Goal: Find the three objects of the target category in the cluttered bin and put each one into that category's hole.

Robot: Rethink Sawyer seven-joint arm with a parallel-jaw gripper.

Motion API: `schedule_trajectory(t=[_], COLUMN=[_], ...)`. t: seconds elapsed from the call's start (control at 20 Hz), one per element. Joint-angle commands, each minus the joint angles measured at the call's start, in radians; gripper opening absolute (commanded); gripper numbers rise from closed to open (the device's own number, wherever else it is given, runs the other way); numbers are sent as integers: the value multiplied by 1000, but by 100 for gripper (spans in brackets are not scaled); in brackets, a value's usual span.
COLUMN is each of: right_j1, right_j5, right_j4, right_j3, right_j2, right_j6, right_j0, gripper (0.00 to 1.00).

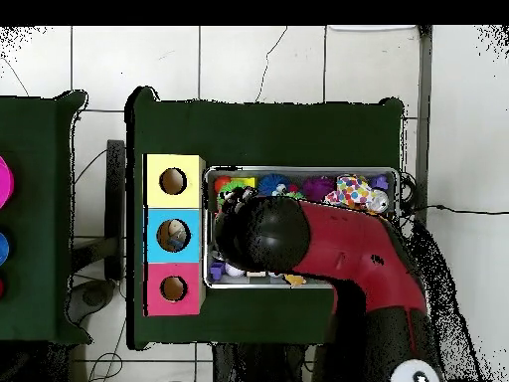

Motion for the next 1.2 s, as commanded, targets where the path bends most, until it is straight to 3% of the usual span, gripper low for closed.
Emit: schedule_trajectory(t=[0.05, 0.8, 1.2], right_j1=[36, 37, 62], right_j5=[103, 89, 109], right_j4=[43, 88, 34], right_j3=[12, 37, 17], right_j2=[-45, -55, 7], right_j6=[225, 99, -154], right_j0=[45, -14, -196], gripper=[0, 0, 0])
